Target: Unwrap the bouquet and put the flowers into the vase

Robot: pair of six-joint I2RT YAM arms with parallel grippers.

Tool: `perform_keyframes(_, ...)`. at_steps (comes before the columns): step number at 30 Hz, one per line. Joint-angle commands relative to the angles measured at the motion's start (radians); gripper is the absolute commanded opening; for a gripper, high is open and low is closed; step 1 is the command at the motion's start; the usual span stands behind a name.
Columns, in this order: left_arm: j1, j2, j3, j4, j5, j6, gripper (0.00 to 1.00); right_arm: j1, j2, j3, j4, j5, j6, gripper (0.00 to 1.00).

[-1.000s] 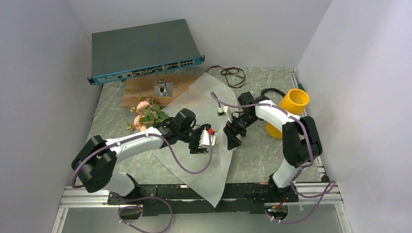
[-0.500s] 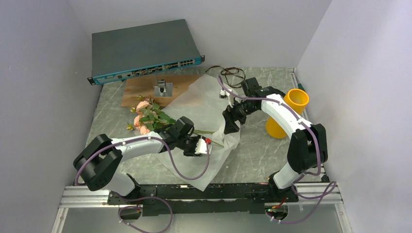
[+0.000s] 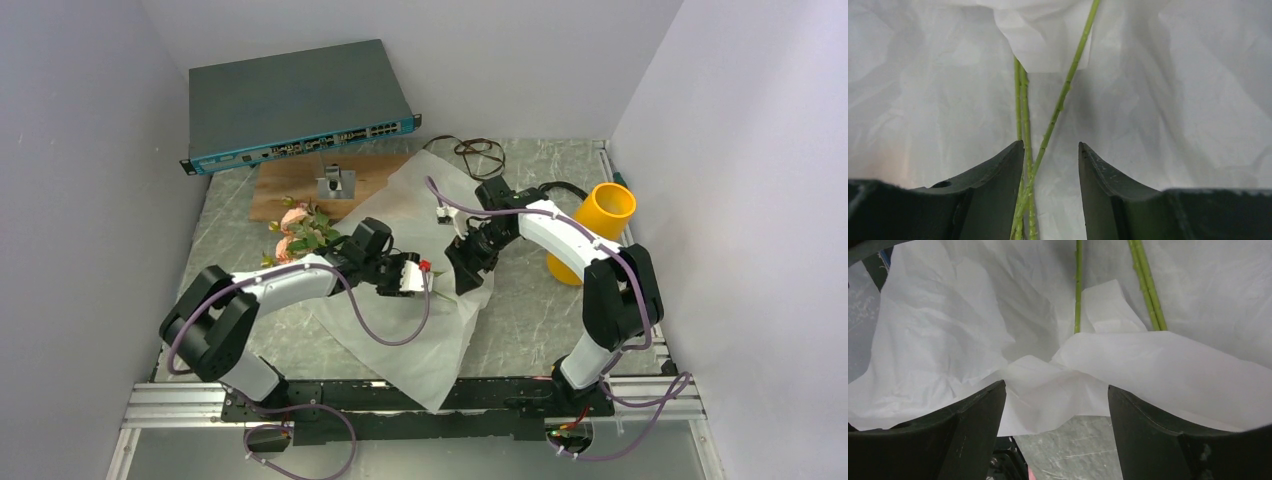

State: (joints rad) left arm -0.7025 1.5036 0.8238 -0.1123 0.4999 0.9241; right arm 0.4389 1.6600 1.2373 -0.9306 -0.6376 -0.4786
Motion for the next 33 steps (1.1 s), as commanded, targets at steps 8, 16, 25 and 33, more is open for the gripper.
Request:
perform_keyframes(8,0.035,0.092,0.014,-0.095,0.049,0.216,0.44,0.006,-0.054,-0.045,-0.018,0.070,-0.009,0.70)
perform_keyframes(16,0.040,0.011,-0.009,-0.250,0.098,0.343,0.31,0.006,-0.104,-0.079,-0.053,0.091,-0.051,0.69)
perform_keyframes(25,0.044,0.020,0.029,-0.160,0.140,0.262,0.39,0.006,-0.134,-0.028,-0.069,0.075,-0.025,0.69)
perform_keyframes(33,0.044,0.175,0.146,-0.089,0.143,0.259,0.40,0.015,-0.072,0.094,0.014,0.068,0.101,0.78)
